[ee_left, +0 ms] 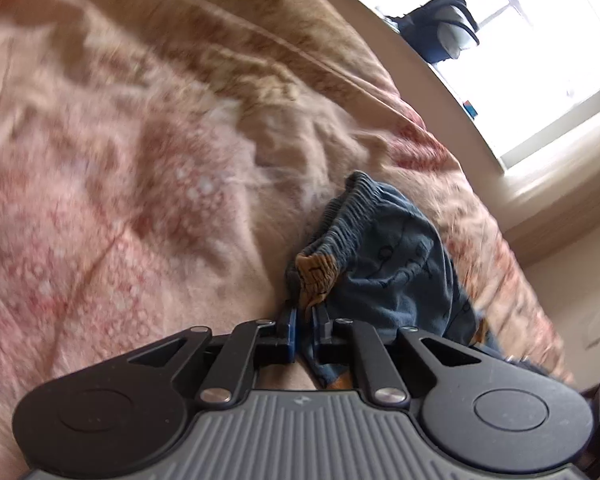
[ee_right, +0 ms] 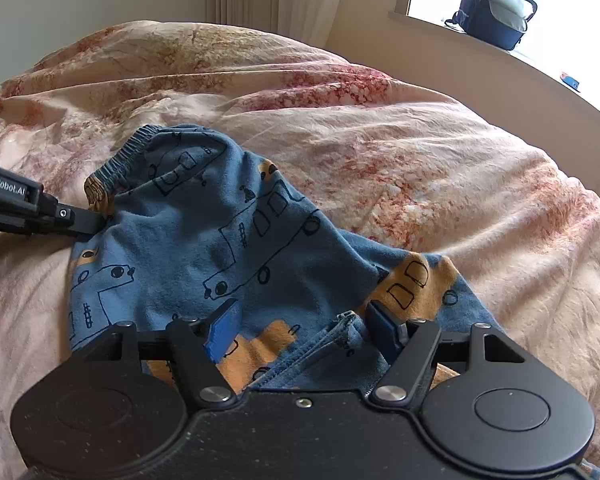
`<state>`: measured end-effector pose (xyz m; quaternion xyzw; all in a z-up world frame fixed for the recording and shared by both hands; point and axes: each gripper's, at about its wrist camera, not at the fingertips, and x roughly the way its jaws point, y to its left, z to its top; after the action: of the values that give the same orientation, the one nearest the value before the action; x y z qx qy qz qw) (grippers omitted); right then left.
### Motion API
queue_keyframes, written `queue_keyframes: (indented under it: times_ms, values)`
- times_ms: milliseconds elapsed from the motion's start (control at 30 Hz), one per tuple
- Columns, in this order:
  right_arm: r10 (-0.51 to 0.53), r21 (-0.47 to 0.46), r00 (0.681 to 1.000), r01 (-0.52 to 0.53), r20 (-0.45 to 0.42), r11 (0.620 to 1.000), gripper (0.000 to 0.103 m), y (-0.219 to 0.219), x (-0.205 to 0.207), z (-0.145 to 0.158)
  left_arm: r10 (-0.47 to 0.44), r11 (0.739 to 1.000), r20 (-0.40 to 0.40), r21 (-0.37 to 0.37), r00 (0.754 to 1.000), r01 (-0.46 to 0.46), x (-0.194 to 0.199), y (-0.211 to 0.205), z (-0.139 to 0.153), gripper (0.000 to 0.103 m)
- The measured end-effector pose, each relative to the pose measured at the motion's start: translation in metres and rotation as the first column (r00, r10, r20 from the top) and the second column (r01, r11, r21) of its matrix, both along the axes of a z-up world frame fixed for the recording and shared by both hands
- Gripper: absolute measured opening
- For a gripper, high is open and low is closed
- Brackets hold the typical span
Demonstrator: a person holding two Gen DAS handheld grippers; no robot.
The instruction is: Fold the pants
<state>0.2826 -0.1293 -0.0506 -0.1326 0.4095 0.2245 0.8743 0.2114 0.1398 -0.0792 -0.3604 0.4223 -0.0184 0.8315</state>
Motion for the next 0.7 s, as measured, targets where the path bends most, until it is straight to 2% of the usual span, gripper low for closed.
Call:
queue_keyframes:
  times_ms: [167,233,300,367,467,633,700]
  values:
    - [-0.002,0.004,1.0,0.002,0.002,1.0,0.073,-0.001,0.0,-0.001,0.045,0.992,-0.021,-0.118,0.999,-0.047,0.001,0.012,-0.012,0.013]
    - [-0.002,0.003,1.0,0.002,0.001,1.0,0.073,0.0,0.0,-0.001,0.051,0.986,-0.012,-0.161,0.999,-0.052,0.0,0.014,-0.014,0.027]
    - [0.001,0.002,1.0,-0.001,0.002,1.0,0.073,-0.001,-0.001,-0.002,0.044,0.976,0.023,-0.213,0.999,-0.038,0.0,0.015,-0.014,0.054]
    - [0.002,0.002,1.0,-0.002,0.002,1.0,0.073,-0.001,-0.001,-0.002,0.036,0.974,0.054,-0.225,0.998,-0.023,0.0,0.012,-0.011,0.062]
    - [0.001,0.003,1.0,-0.001,0.002,1.0,0.073,-0.001,0.0,-0.002,0.042,0.972,0.065,-0.233,0.997,-0.026,0.0,0.012,-0.011,0.061]
    - [0.0,0.002,1.0,0.0,0.002,1.0,0.073,-0.001,0.0,-0.002,0.115,0.938,0.019,-0.331,0.993,-0.103,0.002,0.027,-0.026,0.05]
    - [-0.001,0.002,1.0,0.001,0.001,1.0,0.073,-0.001,0.0,-0.002,0.134,0.928,0.002,-0.35,0.991,-0.125,0.004,0.03,-0.033,0.037]
